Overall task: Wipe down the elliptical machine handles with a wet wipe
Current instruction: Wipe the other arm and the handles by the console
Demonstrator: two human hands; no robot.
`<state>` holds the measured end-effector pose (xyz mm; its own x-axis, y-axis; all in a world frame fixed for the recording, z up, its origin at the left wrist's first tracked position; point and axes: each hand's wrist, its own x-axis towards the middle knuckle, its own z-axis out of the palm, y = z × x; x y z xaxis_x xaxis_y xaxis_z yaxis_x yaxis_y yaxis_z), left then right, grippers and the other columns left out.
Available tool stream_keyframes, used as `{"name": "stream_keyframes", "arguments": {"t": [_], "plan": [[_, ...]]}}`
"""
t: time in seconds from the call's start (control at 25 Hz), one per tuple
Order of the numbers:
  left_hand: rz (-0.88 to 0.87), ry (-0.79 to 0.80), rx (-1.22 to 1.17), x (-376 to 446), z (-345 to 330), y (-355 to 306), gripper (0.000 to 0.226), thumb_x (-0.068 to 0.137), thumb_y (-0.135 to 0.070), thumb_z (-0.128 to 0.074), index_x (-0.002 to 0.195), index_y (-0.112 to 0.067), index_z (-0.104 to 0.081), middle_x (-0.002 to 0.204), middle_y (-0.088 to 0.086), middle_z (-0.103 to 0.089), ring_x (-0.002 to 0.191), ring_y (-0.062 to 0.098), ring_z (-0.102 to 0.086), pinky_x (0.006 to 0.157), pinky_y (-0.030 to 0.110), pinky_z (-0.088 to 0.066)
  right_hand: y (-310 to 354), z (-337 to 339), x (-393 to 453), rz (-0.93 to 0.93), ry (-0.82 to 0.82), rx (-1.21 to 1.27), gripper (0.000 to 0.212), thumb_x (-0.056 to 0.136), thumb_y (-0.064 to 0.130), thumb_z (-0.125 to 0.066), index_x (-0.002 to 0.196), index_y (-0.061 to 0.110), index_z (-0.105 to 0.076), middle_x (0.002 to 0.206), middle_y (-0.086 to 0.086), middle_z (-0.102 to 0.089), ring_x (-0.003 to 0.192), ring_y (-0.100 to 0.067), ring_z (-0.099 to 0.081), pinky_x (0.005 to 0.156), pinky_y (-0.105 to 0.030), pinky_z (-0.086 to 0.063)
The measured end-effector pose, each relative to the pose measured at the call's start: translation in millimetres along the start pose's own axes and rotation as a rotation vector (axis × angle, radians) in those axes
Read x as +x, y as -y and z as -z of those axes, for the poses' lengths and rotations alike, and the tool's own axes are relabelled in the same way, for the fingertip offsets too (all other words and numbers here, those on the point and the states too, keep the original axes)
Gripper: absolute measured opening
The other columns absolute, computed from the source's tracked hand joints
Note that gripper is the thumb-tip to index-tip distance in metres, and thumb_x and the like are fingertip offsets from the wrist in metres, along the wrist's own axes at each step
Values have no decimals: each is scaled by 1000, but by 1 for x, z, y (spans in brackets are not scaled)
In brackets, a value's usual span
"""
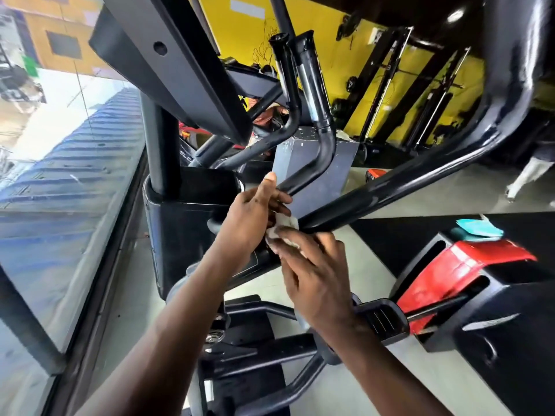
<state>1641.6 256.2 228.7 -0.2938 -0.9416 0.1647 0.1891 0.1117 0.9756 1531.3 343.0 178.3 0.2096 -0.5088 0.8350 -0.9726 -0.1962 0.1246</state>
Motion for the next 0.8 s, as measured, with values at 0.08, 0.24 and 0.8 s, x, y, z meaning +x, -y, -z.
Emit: {"name": "stream_keyframes", "arguments": {"t": [0.08, 0.24, 0.8], "plan": [[24, 46, 27, 3, 1, -1, 62, 100, -52, -37, 91, -2, -72, 74, 9, -68, 57, 8, -57, 60, 19, -46, -29, 19, 16, -50, -166, -12, 22, 92, 12, -56, 101, 19, -75, 112, 5, -70, 86, -23, -55, 70, -35, -42], [126, 217, 144, 16, -5, -10, 61, 95, -64, -34, 85, -17, -72, 71, 0, -69, 66, 16, -57, 71, 30, -45, -28, 26, 38, -302, -194, -199, 32, 90, 13, -48, 109, 21, -72, 115, 0, -66, 91, -25, -46, 71, -32, -37], [72, 585, 108, 32, -44, -42, 57, 92, -69, -35, 102, -26, -73, 104, -4, -73, 99, 14, -66, 98, 38, -47, -28, 36, 15, 77, 59, -422, 25, 92, 13, -59, 112, 26, -67, 124, 9, -64, 131, -16, -48, 105, -48, -33]]}}
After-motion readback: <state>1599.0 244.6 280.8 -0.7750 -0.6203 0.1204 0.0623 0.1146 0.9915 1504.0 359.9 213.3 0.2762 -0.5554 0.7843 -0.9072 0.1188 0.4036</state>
